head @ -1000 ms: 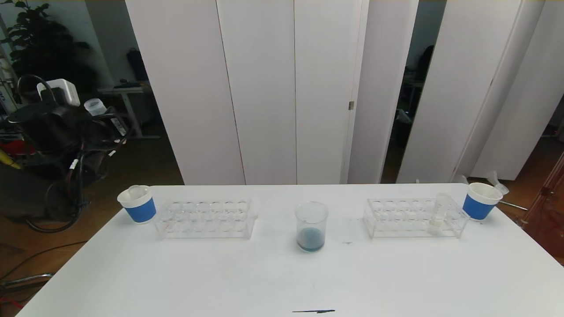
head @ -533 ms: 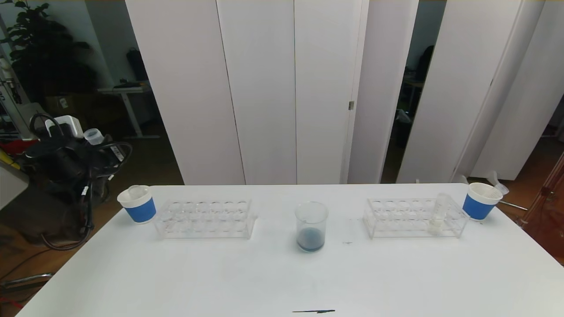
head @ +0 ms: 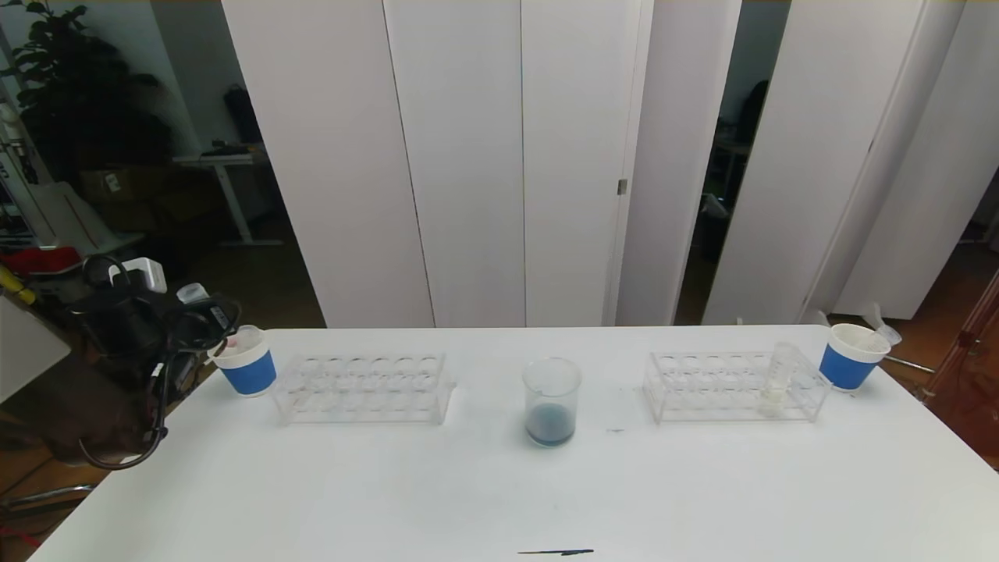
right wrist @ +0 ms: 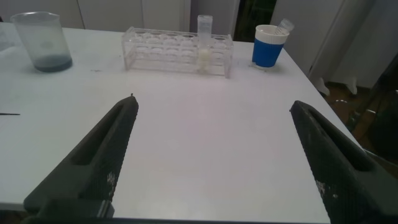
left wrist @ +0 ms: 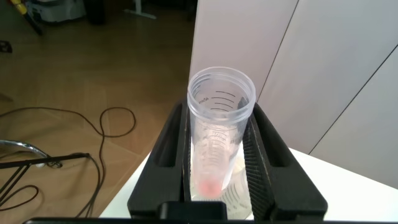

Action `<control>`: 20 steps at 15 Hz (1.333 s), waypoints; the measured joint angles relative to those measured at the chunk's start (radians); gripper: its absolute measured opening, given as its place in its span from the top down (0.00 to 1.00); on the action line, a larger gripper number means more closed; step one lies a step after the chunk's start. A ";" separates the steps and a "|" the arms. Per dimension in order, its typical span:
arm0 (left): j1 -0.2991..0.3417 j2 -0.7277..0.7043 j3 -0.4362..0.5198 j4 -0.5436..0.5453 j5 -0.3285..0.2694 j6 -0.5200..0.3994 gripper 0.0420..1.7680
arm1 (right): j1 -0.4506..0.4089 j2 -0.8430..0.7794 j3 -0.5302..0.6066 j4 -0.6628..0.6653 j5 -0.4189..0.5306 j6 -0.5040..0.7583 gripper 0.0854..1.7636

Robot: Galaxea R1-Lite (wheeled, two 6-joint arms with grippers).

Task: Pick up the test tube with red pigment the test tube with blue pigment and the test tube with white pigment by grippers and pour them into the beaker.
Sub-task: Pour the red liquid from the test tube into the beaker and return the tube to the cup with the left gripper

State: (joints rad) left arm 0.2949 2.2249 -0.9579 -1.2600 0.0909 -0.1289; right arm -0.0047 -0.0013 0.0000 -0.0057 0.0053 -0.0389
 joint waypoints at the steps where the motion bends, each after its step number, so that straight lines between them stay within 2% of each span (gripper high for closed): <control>1: 0.002 0.001 0.002 0.001 -0.001 -0.002 0.69 | 0.000 0.000 0.000 0.000 0.000 0.000 0.01; 14: 0.006 0.063 0.001 0.001 -0.003 0.007 0.69 | 0.000 0.000 0.000 0.000 0.000 0.000 0.01; 15: 0.004 0.064 0.001 0.001 -0.003 0.010 0.64 | 0.000 0.000 0.000 0.000 0.000 0.000 0.01; 16: 0.002 0.065 0.001 0.001 -0.004 0.013 0.52 | 0.000 0.000 0.000 0.000 0.000 0.000 0.01; 17: 0.001 0.065 0.000 0.001 -0.006 0.016 0.29 | 0.000 0.000 0.000 0.000 0.000 0.000 0.01; 18: 0.000 0.065 -0.001 0.001 -0.006 0.017 0.12 | 0.000 0.000 0.000 0.000 0.000 0.000 0.01; 19: -0.002 0.065 -0.002 0.001 -0.006 0.022 0.02 | 0.000 0.000 0.000 0.000 0.000 0.000 0.01; 20: -0.003 0.064 -0.002 0.002 -0.006 0.027 0.01 | 0.000 0.000 0.000 0.000 0.000 0.000 0.01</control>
State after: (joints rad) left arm 0.2919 2.2889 -0.9598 -1.2581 0.0847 -0.1023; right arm -0.0047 -0.0013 0.0000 -0.0053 0.0053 -0.0394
